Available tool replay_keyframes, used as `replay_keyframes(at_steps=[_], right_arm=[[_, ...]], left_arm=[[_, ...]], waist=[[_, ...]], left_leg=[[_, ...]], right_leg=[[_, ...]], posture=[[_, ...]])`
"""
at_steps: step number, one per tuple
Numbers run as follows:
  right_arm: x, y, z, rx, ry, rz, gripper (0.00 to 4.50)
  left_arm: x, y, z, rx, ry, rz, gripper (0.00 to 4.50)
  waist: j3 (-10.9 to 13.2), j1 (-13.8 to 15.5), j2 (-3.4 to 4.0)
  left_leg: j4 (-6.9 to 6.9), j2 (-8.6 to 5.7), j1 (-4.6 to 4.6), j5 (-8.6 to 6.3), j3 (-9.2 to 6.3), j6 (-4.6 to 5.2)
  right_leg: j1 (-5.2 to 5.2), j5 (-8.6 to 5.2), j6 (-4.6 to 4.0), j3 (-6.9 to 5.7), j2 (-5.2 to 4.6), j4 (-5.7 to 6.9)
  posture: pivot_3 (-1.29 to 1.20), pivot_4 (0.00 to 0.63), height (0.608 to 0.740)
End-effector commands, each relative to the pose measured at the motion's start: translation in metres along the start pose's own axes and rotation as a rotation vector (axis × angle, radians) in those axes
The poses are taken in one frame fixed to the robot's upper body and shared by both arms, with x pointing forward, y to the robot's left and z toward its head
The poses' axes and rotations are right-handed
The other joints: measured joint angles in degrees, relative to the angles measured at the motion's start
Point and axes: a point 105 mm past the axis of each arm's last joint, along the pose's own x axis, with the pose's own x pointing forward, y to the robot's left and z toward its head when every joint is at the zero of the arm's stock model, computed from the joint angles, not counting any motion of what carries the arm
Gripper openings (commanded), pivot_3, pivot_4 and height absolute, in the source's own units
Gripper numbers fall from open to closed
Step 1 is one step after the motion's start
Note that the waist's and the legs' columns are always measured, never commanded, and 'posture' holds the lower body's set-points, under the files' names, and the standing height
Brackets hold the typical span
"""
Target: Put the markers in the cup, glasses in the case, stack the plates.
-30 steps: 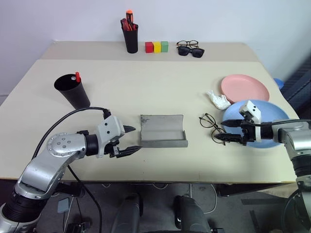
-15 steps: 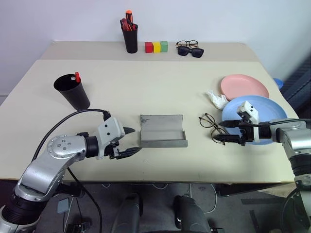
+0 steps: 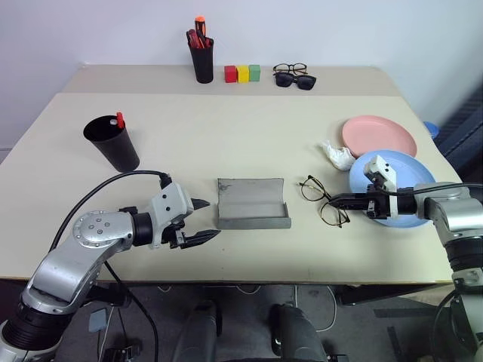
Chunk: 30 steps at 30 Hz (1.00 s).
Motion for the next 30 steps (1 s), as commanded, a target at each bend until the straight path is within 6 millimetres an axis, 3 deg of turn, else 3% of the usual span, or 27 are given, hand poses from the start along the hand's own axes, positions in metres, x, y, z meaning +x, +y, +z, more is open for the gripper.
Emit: replay_keyframes(at_steps=[1, 7, 10, 13, 16, 19, 24, 27, 30], right_arm=[[0.001, -0.002, 0.000, -0.012, 0.013, -0.014, 0.05], [-0.002, 0.003, 0.012, -0.030, -0.016, 0.002, 0.05], [-0.008, 0.015, 0.046, -0.067, -0.125, 0.049, 0.05], [-0.004, 0.032, 0.079, -0.159, -0.221, 0.100, 0.05], [0.007, 0.046, 0.099, -0.262, -0.280, 0.144, 0.05], [0.030, 0.065, 0.116, -0.314, -0.319, 0.220, 0.05], [0.069, 0.077, 0.116, -0.327, -0.305, 0.268, 0.05], [0.092, 0.073, 0.108, -0.322, -0.287, 0.244, 0.05], [0.103, 0.070, 0.097, -0.325, -0.253, 0.244, 0.05]], left_arm=[[-0.005, 0.001, 0.011, 0.045, -0.025, 0.018, 3.40], [-0.006, 0.000, 0.011, 0.038, -0.025, 0.024, 3.40], [-0.007, -0.002, 0.013, 0.027, -0.062, 0.023, 3.40], [-0.010, 0.001, 0.026, 0.046, -0.220, 0.095, 3.40], [-0.014, 0.002, 0.024, 0.009, -0.284, 0.145, 3.40], [-0.025, 0.000, 0.021, -0.041, -0.351, 0.049, 3.40], [-0.044, -0.007, 0.001, -0.078, -0.317, -0.107, 3.40], [-0.050, -0.008, -0.007, -0.074, -0.285, -0.154, 3.40], [-0.053, -0.007, -0.011, -0.063, -0.268, -0.163, 3.40]], waist=[[0.00, -0.03, 0.00], [0.00, -0.05, 0.00], [0.02, -0.19, 0.04], [0.08, -0.51, 0.13], [0.07, -0.97, 0.11], [0.07, -0.98, 0.11], [0.08, -1.07, 0.13], [0.08, -0.91, 0.13], [0.09, -0.89, 0.14]], left_leg=[[0.00, 0.00, 0.00, 0.00, 0.00, 0.00], [0.00, 0.00, 0.00, 0.00, 0.00, 0.00], [-0.01, 0.00, 0.00, 0.00, 0.00, 0.00], [-0.02, 0.00, -0.02, 0.00, 0.01, 0.00], [-0.05, 0.02, -0.01, 0.00, -0.02, 0.00], [-0.07, 0.03, 0.01, 0.00, -0.03, 0.00], [-0.07, 0.03, -0.02, 0.00, -0.01, 0.00], [-0.08, 0.02, -0.05, 0.00, 0.00, 0.00], [-0.07, 0.02, -0.09, 0.00, 0.00, -0.01]], right_leg=[[0.00, 0.01, -0.01, 0.00, 0.00, 0.00], [0.00, 0.01, -0.02, 0.00, 0.00, 0.00], [-0.02, 0.01, -0.01, 0.01, 0.00, 0.01], [-0.05, 0.01, -0.02, 0.03, 0.00, 0.02], [-0.05, 0.04, -0.06, 0.02, 0.00, 0.02], [-0.05, 0.03, -0.05, 0.00, 0.04, 0.04], [-0.12, 0.06, -0.11, 0.01, 0.02, 0.03], [-0.14, 0.06, -0.12, 0.01, 0.01, 0.00], [-0.16, 0.07, -0.12, 0.01, 0.01, 0.00]], posture=[[0.00, 0.150, 0.740], [0.00, 0.150, 0.740], [0.00, 0.150, 0.740], [0.00, 0.150, 0.740], [0.00, 0.150, 0.740], [0.00, 0.150, 0.740], [0.00, 0.150, 0.740], [0.00, 0.150, 0.740], [0.00, 0.150, 0.740]])
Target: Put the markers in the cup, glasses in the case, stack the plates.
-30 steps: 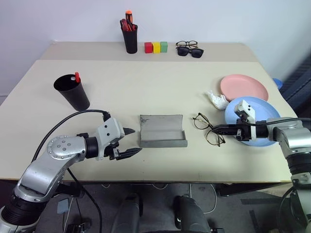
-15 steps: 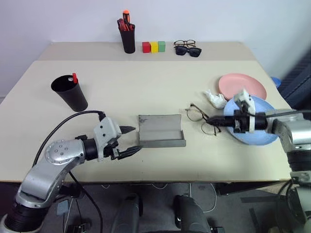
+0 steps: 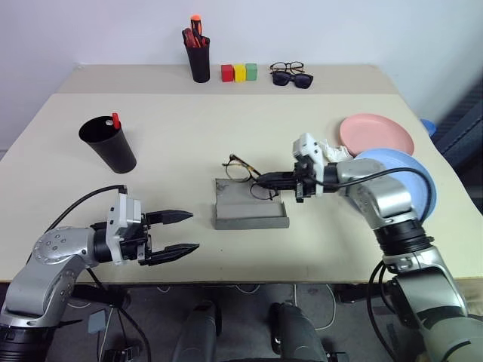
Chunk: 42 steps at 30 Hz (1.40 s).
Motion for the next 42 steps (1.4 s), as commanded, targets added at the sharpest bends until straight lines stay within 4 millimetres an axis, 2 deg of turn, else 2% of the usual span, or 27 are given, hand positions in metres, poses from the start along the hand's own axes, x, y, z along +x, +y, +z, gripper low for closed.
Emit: replay_keyframes(at_steps=[1, 7, 8, 10, 13, 14, 17, 20, 23, 27, 31, 35, 38, 42], right_arm=[[0.001, -0.005, -0.002, -0.044, 0.020, -0.011, 0.05], [-0.013, -0.001, -0.027, -0.022, 0.150, 0.032, 0.05], [-0.016, 0.001, -0.029, -0.016, 0.163, 0.043, 0.32], [-0.022, 0.003, -0.028, -0.004, 0.176, 0.049, 0.98], [-0.032, 0.010, -0.034, 0.008, 0.230, 0.084, 2.41], [-0.035, 0.014, -0.037, 0.017, 0.253, 0.109, 3.04], [-0.038, 0.019, -0.040, 0.016, 0.271, 0.113, 4.43], [-0.042, 0.015, -0.027, -0.018, 0.210, 0.049, 4.43], [-0.054, 0.022, -0.017, -0.044, 0.184, 0.016, 4.43], [-0.077, 0.038, -0.019, -0.075, 0.190, -0.079, 4.43], [-0.100, 0.048, -0.025, -0.192, 0.215, -0.262, 4.50], [-0.116, 0.058, -0.037, -0.214, 0.225, -0.395, 4.50], [-0.125, 0.065, -0.043, -0.187, 0.202, -0.466, 4.50], [-0.130, 0.073, -0.047, -0.168, 0.177, -0.523, 4.50]], left_arm=[[-0.006, 0.001, 0.006, 0.054, -0.003, -0.009, 3.40], [-0.006, 0.002, 0.006, 0.072, -0.003, 0.013, 3.40], [-0.006, 0.002, 0.005, 0.070, -0.002, 0.015, 3.40], [-0.006, 0.001, 0.003, 0.067, 0.003, 0.021, 3.40], [-0.007, 0.003, 0.001, 0.068, 0.010, 0.032, 3.40], [-0.007, 0.005, 0.001, 0.071, 0.010, 0.037, 3.40], [-0.004, 0.013, 0.001, 0.094, 0.018, 0.058, 3.40], [0.002, 0.031, 0.004, 0.096, 0.033, 0.128, 3.40], [0.008, 0.048, 0.008, 0.084, 0.058, 0.182, 3.40], [0.020, 0.080, 0.019, 0.121, 0.070, 0.260, 3.40], [0.040, 0.118, 0.030, 0.164, 0.104, 0.318, 2.11], [0.068, 0.154, 0.039, 0.230, 0.143, 0.371, 0.03], [0.094, 0.169, 0.040, 0.282, 0.186, 0.351, 0.03], [0.122, 0.168, 0.031, 0.295, 0.230, 0.224, 0.03]], waist=[[0.01, -0.02, 0.01], [0.01, -0.15, 0.02], [0.01, -0.12, 0.02], [0.01, -0.09, 0.02], [0.02, -0.12, 0.03], [0.02, -0.12, 0.03], [0.02, -0.12, 0.03], [0.02, -0.08, 0.03], [0.02, 0.00, 0.03], [0.02, 1.54, -0.01], [0.01, 1.84, -0.06], [0.00, 1.47, -0.11], [0.00, 1.31, -0.16], [0.02, 1.21, -0.18]], left_leg=[[-0.01, 0.00, 0.00, 0.00, 0.00, 0.00], [-0.06, 0.00, -0.01, 0.00, 0.00, 0.00], [-0.06, 0.00, -0.01, 0.00, 0.00, 0.00], [-0.06, 0.00, -0.01, 0.00, 0.00, 0.00], [-0.06, 0.01, -0.01, 0.00, 0.00, 0.00], [-0.06, 0.01, -0.01, 0.00, 0.00, 0.00], [-0.07, 0.02, -0.01, 0.00, 0.00, 0.00], [-0.07, 0.02, -0.01, 0.00, 0.00, -0.01], [-0.07, 0.01, -0.02, 0.00, 0.00, 0.00], [-0.06, -0.01, -0.07, 0.00, -0.02, 0.00], [0.03, -0.04, -0.10, 0.00, -0.01, 0.00], [0.11, -0.05, -0.10, 0.00, 0.00, 0.00], [0.11, -0.04, -0.10, 0.01, 0.00, 0.01], [0.11, -0.04, -0.10, 0.01, 0.01, 0.01]], right_leg=[[-0.01, 0.00, 0.00, 0.00, 0.00, 0.00], [-0.06, 0.00, 0.00, 0.00, 0.01, 0.04], [-0.06, 0.00, 0.01, 0.00, 0.01, 0.04], [-0.05, 0.00, 0.01, 0.00, 0.00, 0.03], [-0.07, 0.00, 0.01, 0.00, 0.00, 0.03], [-0.08, 0.00, 0.01, 0.00, 0.00, 0.03], [-0.09, -0.01, 0.01, 0.00, 0.00, 0.03], [-0.09, -0.01, 0.02, 0.00, 0.00, 0.04], [-0.08, 0.00, 0.01, 0.00, 0.00, 0.04], [-0.07, -0.02, 0.09, -0.04, 0.01, 0.04], [0.01, -0.05, 0.14, -0.06, 0.01, 0.01], [0.05, -0.09, 0.25, -0.06, 0.00, 0.00], [0.05, -0.09, 0.25, -0.06, 0.01, 0.00], [0.04, -0.08, 0.26, -0.06, 0.00, 0.00]], posture=[[0.00, 0.150, 0.740], [0.00, 0.150, 0.740], [0.00, 0.150, 0.740], [0.00, 0.150, 0.740], [0.00, 0.150, 0.740], [0.00, 0.150, 0.740], [0.00, 0.150, 0.740], [0.00, 0.150, 0.740], [0.00, 0.150, 0.740], [0.00, 0.150, 0.740], [0.00, 0.150, 0.740], [0.00, 0.150, 0.740], [0.00, 0.150, 0.740], [0.00, 0.150, 0.740]])
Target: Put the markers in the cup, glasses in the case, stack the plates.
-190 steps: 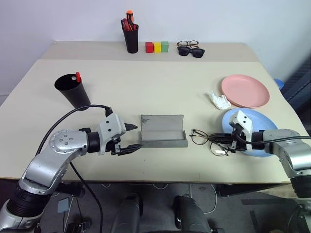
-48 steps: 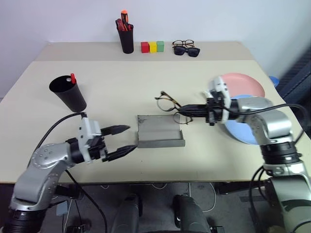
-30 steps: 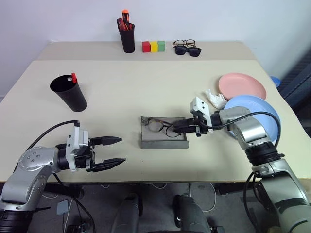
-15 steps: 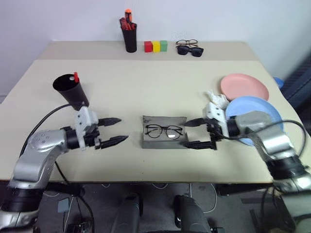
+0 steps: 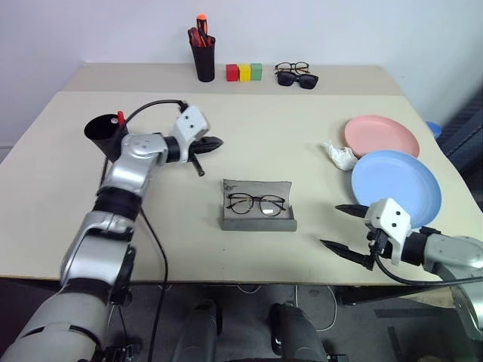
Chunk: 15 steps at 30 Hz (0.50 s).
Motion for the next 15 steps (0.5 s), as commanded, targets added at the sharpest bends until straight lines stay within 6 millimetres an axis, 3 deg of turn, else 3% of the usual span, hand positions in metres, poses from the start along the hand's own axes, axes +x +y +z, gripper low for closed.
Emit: replay_keyframes(at_steps=[1, 6, 11, 15], right_arm=[[-0.009, 0.000, 0.012, -0.034, -0.059, -0.065, 4.50], [-0.013, 0.005, 0.006, -0.008, -0.069, -0.110, 4.50], [-0.015, 0.007, 0.000, 0.006, -0.066, -0.144, 4.50], [-0.013, 0.008, -0.003, 0.025, -0.078, -0.156, 4.50]], left_arm=[[0.014, -0.011, 0.000, 0.057, 0.018, -0.110, 0.03], [0.019, -0.038, -0.003, 0.021, 0.021, -0.363, 0.03], [-0.001, -0.060, 0.008, -0.031, -0.034, -0.649, 0.03], [-0.015, -0.073, 0.004, -0.041, -0.003, -0.738, 0.03]], waist=[[0.00, 0.15, -0.01], [0.03, 0.04, -0.07], [0.03, 0.13, -0.07], [0.02, -0.05, -0.05]], left_leg=[[-0.01, 0.00, 0.00, 0.00, 0.00, 0.00], [-0.01, 0.01, -0.05, 0.00, -0.02, 0.00], [0.01, 0.01, -0.06, 0.00, -0.03, 0.01], [0.03, 0.02, -0.10, -0.01, -0.08, 0.01]], right_leg=[[-0.01, 0.00, 0.00, 0.00, 0.00, 0.00], [-0.02, 0.00, -0.02, -0.04, 0.00, -0.03], [0.00, 0.02, -0.07, -0.04, 0.00, -0.03], [-0.02, 0.06, -0.15, -0.04, 0.00, -0.02]], posture=[[0.00, 0.150, 0.740], [0.00, 0.150, 0.740], [0.00, 0.150, 0.740], [0.00, 0.150, 0.740]])
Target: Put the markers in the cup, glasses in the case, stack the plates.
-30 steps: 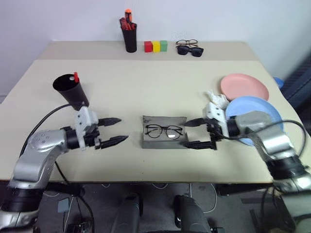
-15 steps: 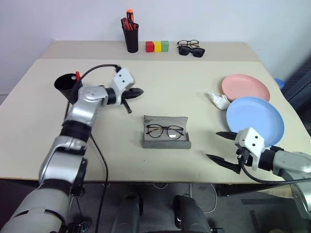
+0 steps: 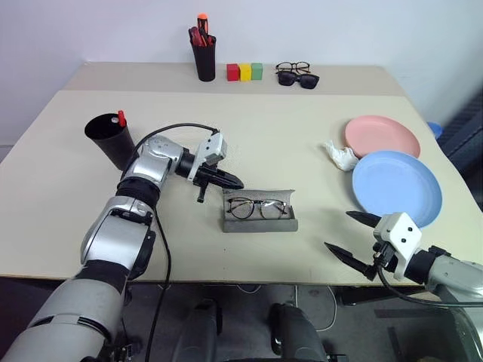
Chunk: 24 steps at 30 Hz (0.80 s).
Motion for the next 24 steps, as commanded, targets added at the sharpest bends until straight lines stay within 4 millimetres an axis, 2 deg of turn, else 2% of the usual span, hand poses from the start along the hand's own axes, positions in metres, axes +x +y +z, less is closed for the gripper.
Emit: replay_keyframes(at_steps=[1, 6, 10, 13, 17, 21, 24], right_arm=[[-0.002, -0.002, 0.008, -0.015, -0.044, -0.026, 4.50], [0.001, -0.006, 0.005, -0.006, -0.042, -0.036, 4.50], [0.002, -0.019, 0.002, 0.029, -0.038, -0.101, 4.50], [0.000, -0.030, 0.003, 0.044, -0.056, -0.168, 4.50], [-0.003, -0.050, -0.005, 0.097, -0.018, -0.279, 4.50], [-0.003, -0.065, -0.017, 0.123, 0.027, -0.345, 4.50], [0.000, -0.073, -0.023, 0.132, 0.048, -0.364, 4.50]], left_arm=[[-0.002, -0.016, 0.004, 0.013, 0.013, -0.078, 0.03], [0.006, -0.053, -0.008, 0.014, 0.087, -0.222, 0.03], [0.014, -0.068, -0.012, 0.023, 0.093, -0.273, 0.03], [0.015, -0.062, -0.005, 0.054, 0.057, -0.207, 0.03], [0.015, -0.032, 0.029, 0.152, -0.091, 0.045, 0.03], [0.023, -0.026, 0.052, 0.173, -0.203, 0.123, 0.03], [0.031, -0.034, 0.050, 0.154, -0.191, 0.090, 0.81]], waist=[[-0.01, -0.08, 0.02], [-0.02, 0.04, 0.04], [-0.03, 0.22, 0.06], [-0.03, 0.22, 0.06], [-0.02, 0.18, 0.06], [-0.02, 0.16, 0.06], [-0.03, -0.02, 0.08]], left_leg=[[0.00, 0.01, 0.00, 0.00, -0.02, 0.00], [0.01, 0.02, 0.01, 0.00, -0.05, 0.00], [0.16, 0.01, -0.02, -0.01, -0.07, 0.01], [0.18, 0.01, -0.02, -0.01, -0.08, 0.01], [0.23, 0.01, -0.06, -0.01, -0.08, 0.02], [0.22, 0.00, -0.06, -0.02, -0.09, 0.04], [0.23, -0.02, -0.06, -0.02, -0.08, 0.06]], right_leg=[[0.00, 0.00, 0.00, 0.00, 0.00, 0.01], [0.02, 0.00, -0.04, 0.02, 0.00, 0.02], [0.08, 0.00, -0.05, 0.01, -0.02, 0.01], [0.09, -0.01, -0.04, 0.00, -0.02, 0.00], [0.07, -0.01, -0.03, 0.00, -0.01, 0.01], [0.07, 0.00, -0.03, -0.01, -0.01, 0.04], [0.06, 0.01, -0.02, 0.00, -0.01, 0.06]], posture=[[0.00, 0.150, 0.740], [0.00, 0.150, 0.740], [0.00, 0.150, 0.740], [0.00, 0.150, 0.740], [0.00, 0.150, 0.740], [0.00, 0.150, 0.740], [0.00, 0.150, 0.740]])
